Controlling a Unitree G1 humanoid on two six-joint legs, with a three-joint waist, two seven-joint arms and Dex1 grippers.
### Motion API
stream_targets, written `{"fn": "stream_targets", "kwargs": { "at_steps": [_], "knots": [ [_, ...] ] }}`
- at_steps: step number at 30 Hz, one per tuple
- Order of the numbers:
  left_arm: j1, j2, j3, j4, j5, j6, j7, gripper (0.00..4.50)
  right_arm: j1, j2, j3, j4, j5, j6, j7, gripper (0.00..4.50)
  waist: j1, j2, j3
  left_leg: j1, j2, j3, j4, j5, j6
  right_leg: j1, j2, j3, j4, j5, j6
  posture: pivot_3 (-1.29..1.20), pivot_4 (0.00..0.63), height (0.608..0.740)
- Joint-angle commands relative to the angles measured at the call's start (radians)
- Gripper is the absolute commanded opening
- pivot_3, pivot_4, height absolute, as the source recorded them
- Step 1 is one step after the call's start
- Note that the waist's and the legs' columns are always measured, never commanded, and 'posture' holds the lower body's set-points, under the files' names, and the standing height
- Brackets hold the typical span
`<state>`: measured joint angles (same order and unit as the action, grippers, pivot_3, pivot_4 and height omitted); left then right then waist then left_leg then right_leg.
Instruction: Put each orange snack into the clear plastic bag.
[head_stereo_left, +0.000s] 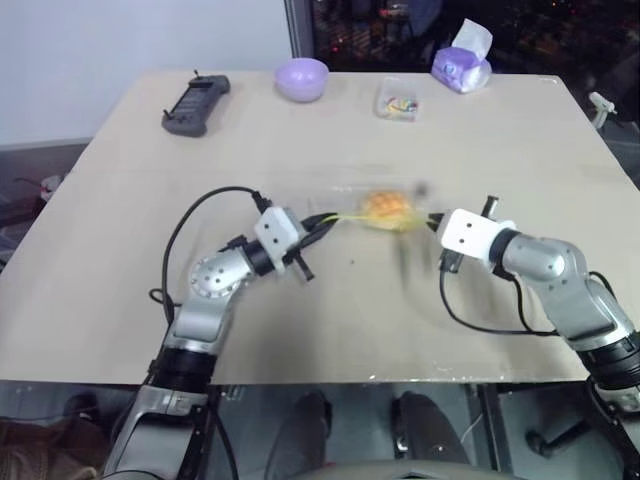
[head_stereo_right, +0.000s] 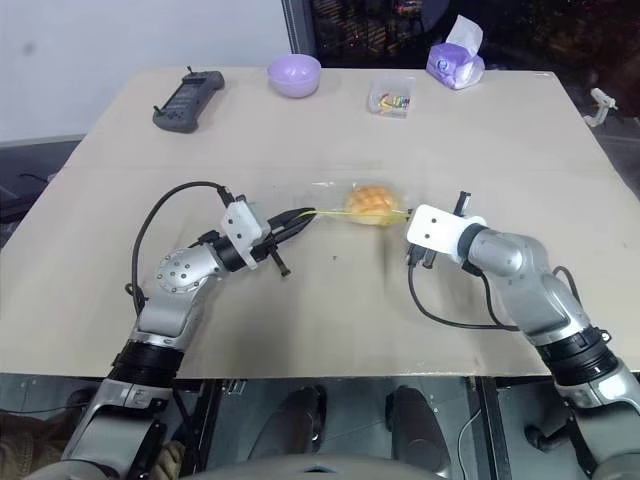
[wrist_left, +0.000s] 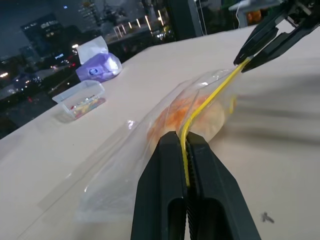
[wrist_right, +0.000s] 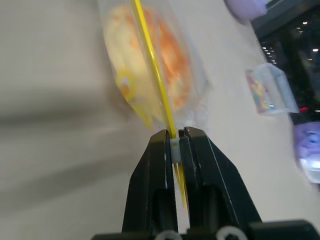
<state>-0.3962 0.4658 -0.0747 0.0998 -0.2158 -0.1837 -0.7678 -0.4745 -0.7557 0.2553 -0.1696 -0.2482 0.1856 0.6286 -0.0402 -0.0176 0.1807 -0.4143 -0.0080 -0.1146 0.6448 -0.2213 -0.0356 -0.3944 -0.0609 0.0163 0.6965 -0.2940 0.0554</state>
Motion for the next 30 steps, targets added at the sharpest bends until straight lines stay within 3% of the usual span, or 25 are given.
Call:
{"fn": "stream_targets", "kwargs": {
  "at_steps": [1,5,7,9,13,18,22,26,30],
  "knots": [
    [-0.118,-0.003,0.154,0.039,-0.085,0.078,0.104,0.0,-0.119,-0.045,-0.129,0.042,-0.019,0.064,-0.026,0.19,0.0,0.0,0.0,0.0,0.0,0.0,0.0,0.0,0.0,0.0,0.0,0.0,0.0,0.0,0.0,0.0,0.15,0.718],
    [-0.299,-0.02,0.175,0.178,-0.081,0.119,0.166,0.0,-0.274,-0.05,-0.118,0.125,-0.044,0.044,-0.043,0.19,0.0,0.001,0.001,-0.001,0.0,0.0,0.002,0.0,0.0,0.0,0.0,-0.001,0.001,0.0,0.0,0.0,0.15,0.718],
    [-0.428,-0.031,0.163,0.337,-0.045,0.093,0.201,0.0,-0.346,-0.031,-0.091,0.257,-0.075,-0.011,-0.104,0.19,0.0,0.0,0.001,-0.001,0.0,-0.001,0.003,0.0,0.0,0.0,0.0,-0.001,0.002,0.0,0.001,0.0,0.15,0.718],
    [-0.558,-0.04,0.14,0.509,0.015,0.031,0.243,0.0,-0.421,-0.003,-0.077,0.4,-0.115,-0.06,-0.207,0.19,0.002,0.0,0.001,0.0,-0.001,-0.001,0.003,0.0,0.0,0.002,0.0,-0.001,0.0,0.001,0.001,0.0,0.15,0.718],
    [-0.669,-0.049,0.134,0.68,0.047,-0.105,0.225,0.0,-0.467,0.014,-0.09,0.463,-0.106,-0.133,-0.266,0.19,-0.004,-0.001,0.001,-0.003,-0.004,0.001,0.002,0.002,-0.003,-0.001,-0.003,0.0,-0.002,0.001,0.002,0.0,0.15,0.718],
    [-0.526,-0.048,0.12,0.545,0.021,-0.153,0.103,0.0,-0.267,-0.007,-0.159,0.228,-0.03,-0.07,-0.192,0.19,-0.008,0.0,0.0,-0.007,-0.004,0.003,-0.004,0.002,-0.003,-0.007,-0.004,0.003,-0.003,-0.001,0.004,0.0,0.15,0.718],
    [-0.251,-0.02,0.069,0.288,0.042,-0.094,0.024,0.0,0.009,0.014,-0.168,-0.016,0.038,0.007,-0.118,0.19,-0.018,0.0,0.0,-0.013,-0.004,0.004,-0.004,0.001,-0.003,-0.012,-0.005,0.003,-0.003,-0.001,0.004,0.0,0.15,0.718],
    [-0.043,0.017,-0.007,0.111,0.085,-0.076,-0.036,0.0,0.173,-0.01,-0.104,-0.059,-0.016,-0.064,-0.1,0.19,-0.018,0.001,0.0,-0.017,-0.005,0.004,-0.001,0.001,-0.002,-0.016,-0.006,0.004,-0.002,-0.001,0.004,0.0,0.15,0.718],
    [0.038,0.034,-0.015,0.039,0.066,-0.024,-0.052,0.0,0.231,-0.001,-0.119,-0.069,0.022,-0.046,-0.067,0.19,-0.005,0.001,0.001,-0.009,-0.005,0.003,0.005,-0.001,0.004,-0.01,-0.004,0.004,0.004,0.002,0.004,0.0,0.15,0.718]
  ]
}}
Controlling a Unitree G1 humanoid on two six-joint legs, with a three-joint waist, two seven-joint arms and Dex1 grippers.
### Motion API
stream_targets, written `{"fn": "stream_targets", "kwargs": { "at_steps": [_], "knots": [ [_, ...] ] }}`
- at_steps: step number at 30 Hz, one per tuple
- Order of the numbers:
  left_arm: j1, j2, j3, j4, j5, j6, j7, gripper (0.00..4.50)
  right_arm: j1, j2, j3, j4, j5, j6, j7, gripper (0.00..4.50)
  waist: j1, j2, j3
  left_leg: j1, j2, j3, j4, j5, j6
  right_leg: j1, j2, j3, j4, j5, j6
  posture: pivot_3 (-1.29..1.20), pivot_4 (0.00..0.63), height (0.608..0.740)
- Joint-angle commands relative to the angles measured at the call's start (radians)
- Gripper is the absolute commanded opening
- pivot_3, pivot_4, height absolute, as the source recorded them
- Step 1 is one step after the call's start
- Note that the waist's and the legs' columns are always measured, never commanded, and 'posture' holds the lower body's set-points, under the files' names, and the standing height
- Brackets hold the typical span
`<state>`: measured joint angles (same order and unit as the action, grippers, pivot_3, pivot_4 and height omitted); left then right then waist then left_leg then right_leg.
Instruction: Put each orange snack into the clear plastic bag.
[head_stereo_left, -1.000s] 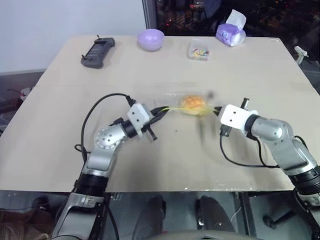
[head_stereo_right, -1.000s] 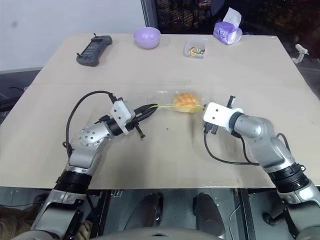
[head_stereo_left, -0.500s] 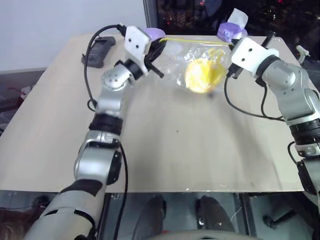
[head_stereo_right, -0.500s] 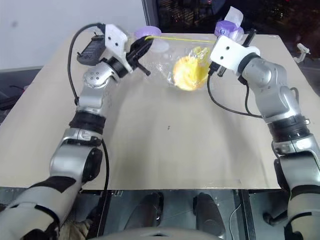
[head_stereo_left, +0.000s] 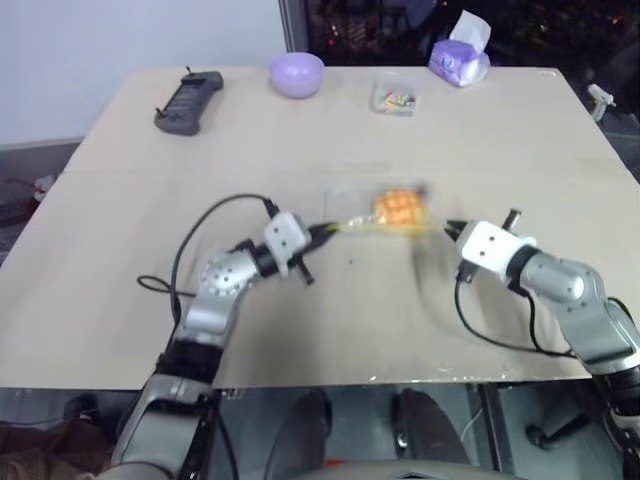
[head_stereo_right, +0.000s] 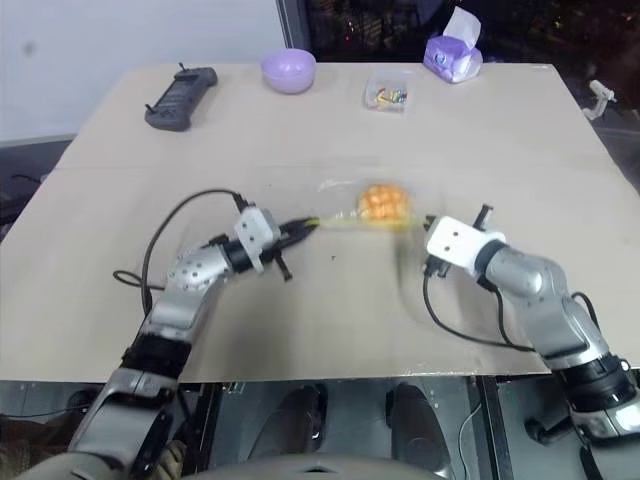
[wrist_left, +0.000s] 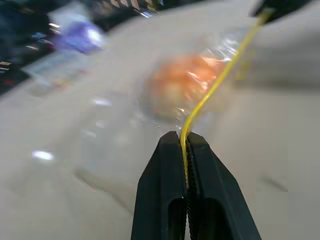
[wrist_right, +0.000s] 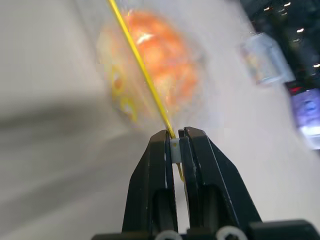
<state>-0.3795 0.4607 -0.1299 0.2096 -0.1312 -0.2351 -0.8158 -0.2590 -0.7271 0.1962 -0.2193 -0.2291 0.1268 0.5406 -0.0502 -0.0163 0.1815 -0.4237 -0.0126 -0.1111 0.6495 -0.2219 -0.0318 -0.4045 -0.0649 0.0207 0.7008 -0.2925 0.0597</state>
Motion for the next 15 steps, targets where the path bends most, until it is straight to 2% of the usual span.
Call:
{"fn": "stream_targets", "kwargs": {
  "at_steps": [1,2,4,5,8,12,13,15],
  "knots": [
    [0.037,0.049,0.049,-0.094,-0.04,0.057,-0.018,0.0,0.026,-0.032,-0.07,-0.026,0.024,0.017,0.038,0.19,0.007,0.0,0.001,0.009,0.0,0.0,0.0,0.0,0.001,0.009,0.0,0.0,-0.001,0.0,0.0,0.0,0.15,0.718],
    [0.048,0.056,0.056,-0.112,-0.056,0.081,-0.029,0.0,0.033,-0.031,-0.08,-0.03,0.041,0.021,0.049,0.19,0.008,0.001,0.001,0.016,0.001,0.0,-0.001,0.0,0.001,0.017,0.001,-0.001,-0.003,0.0,0.0,0.0,0.15,0.718],
    [0.06,0.066,0.068,-0.14,-0.076,0.12,-0.029,0.62,0.044,-0.039,-0.095,-0.038,0.06,0.021,0.069,0.79,0.01,0.001,0.001,0.029,0.001,0.0,-0.003,0.0,0.001,0.03,0.001,-0.001,-0.006,-0.002,0.003,0.0,0.15,0.718],
    [0.069,0.077,0.072,-0.156,-0.086,0.144,-0.037,0.89,0.054,-0.046,-0.1,-0.04,0.071,0.017,0.084,1.09,0.011,0.001,0.001,0.029,0.001,0.0,-0.003,0.0,0.001,0.03,0.001,-0.001,-0.006,-0.003,0.004,0.0,0.15,0.718],
    [0.153,0.157,0.147,-0.271,-0.193,0.284,-0.083,2.19,0.161,-0.085,-0.184,-0.083,0.148,0.048,0.148,2.4,0.012,0.001,0.001,0.026,0.002,0.0,-0.003,0.0,0.001,0.028,0.001,-0.001,-0.006,0.0,0.0,0.0,0.15,0.718],
    [0.233,0.229,0.216,-0.343,-0.279,0.39,-0.126,4.14,0.259,-0.122,-0.277,-0.105,0.219,0.067,0.203,4.43,0.012,0.001,0.001,0.025,0.003,0.002,-0.006,-0.002,0.004,0.027,0.0,0.0,-0.008,-0.001,0.0,0.0,0.15,0.718],
    [0.261,0.247,0.244,-0.358,-0.312,0.421,-0.14,4.42,0.29,-0.117,-0.322,-0.117,0.271,0.085,0.221,4.5,0.012,0.001,0.001,0.026,0.003,0.003,-0.006,-0.003,0.004,0.027,0.0,0.001,-0.008,-0.001,0.0,0.0,0.15,0.718],
    [0.312,0.28,0.312,-0.402,-0.393,0.498,-0.165,4.42,0.353,-0.107,-0.417,-0.165,0.385,0.124,0.271,4.5,0.012,0.001,0.001,0.025,0.003,0.004,-0.006,-0.003,0.005,0.027,0.0,0.001,-0.008,-0.001,0.0,0.0,0.15,0.718]
  ]
}}
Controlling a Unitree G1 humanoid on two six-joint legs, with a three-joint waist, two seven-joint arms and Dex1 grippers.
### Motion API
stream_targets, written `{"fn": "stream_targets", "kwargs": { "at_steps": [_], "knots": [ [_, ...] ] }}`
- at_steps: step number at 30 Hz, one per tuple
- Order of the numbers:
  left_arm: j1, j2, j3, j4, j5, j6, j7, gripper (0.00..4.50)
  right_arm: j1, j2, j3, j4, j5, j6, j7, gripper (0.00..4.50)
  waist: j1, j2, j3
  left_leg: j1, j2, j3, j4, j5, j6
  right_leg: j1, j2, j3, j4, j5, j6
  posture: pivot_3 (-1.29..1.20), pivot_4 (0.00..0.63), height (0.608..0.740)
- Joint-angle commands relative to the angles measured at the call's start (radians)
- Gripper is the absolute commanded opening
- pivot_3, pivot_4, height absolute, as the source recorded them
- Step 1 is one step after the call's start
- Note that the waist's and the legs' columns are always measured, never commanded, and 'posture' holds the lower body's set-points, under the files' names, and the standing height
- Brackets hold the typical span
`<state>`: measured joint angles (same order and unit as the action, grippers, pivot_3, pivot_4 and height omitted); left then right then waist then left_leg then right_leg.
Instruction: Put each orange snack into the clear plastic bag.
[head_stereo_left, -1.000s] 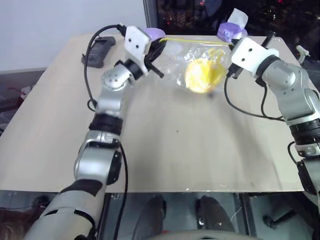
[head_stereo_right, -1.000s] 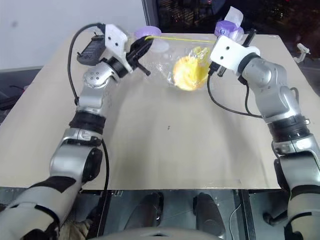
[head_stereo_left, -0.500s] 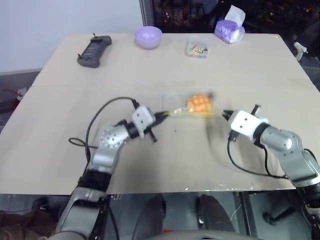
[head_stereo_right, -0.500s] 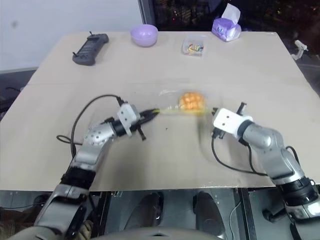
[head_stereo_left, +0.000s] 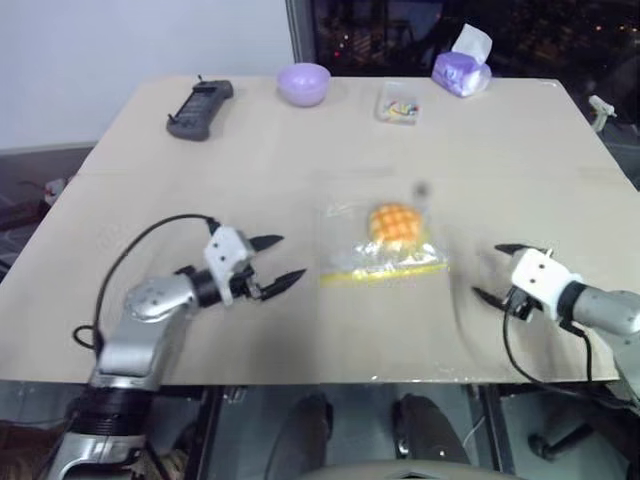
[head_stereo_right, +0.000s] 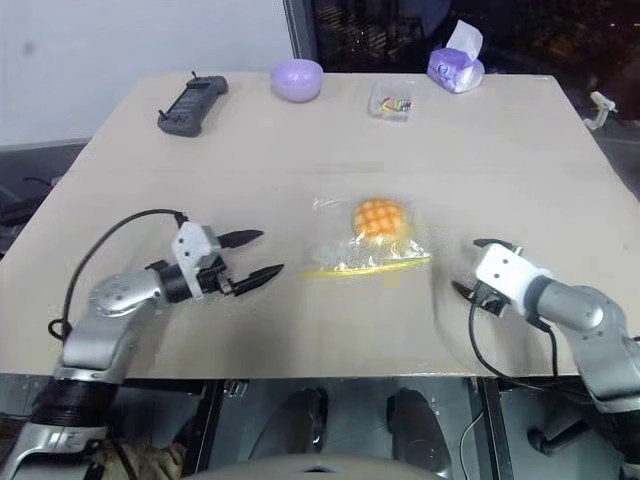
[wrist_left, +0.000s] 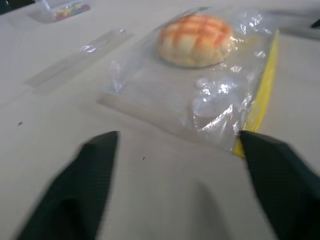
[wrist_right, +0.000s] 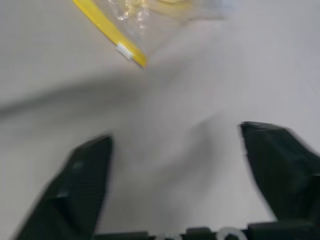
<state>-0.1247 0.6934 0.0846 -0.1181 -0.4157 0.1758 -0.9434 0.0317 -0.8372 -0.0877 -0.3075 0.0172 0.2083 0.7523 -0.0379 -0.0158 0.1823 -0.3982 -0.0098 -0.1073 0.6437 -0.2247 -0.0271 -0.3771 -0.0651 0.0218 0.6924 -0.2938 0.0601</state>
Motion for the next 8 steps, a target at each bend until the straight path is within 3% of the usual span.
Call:
{"fn": "stream_targets", "kwargs": {
  "at_steps": [1,5,8],
  "knots": [
    [0.077,0.064,0.128,-0.096,-0.143,0.123,-0.046,4.42,0.087,0.004,-0.173,-0.106,0.188,0.062,0.079,4.5,0.0,0.0,0.0,0.0,0.001,0.0,0.0,0.0,0.001,0.0,0.0,0.0,0.0,0.0,0.0,0.0,0.15,0.718],
    [0.146,0.134,0.224,-0.139,-0.212,0.196,-0.091,4.42,0.143,-0.001,-0.293,-0.224,0.346,0.164,0.118,4.5,0.0,0.0,0.0,0.001,0.002,0.0,0.0,-0.001,0.001,0.0,0.001,0.0,0.001,0.0,0.0,0.0,0.15,0.718],
    [0.159,0.158,0.261,-0.14,-0.222,0.211,-0.102,4.42,0.147,-0.007,-0.329,-0.258,0.38,0.202,0.11,4.5,0.002,0.0,0.0,0.002,0.003,0.001,0.0,-0.001,0.001,0.001,0.001,0.001,0.001,0.0,0.0,0.0,0.15,0.718]
  ]
}}
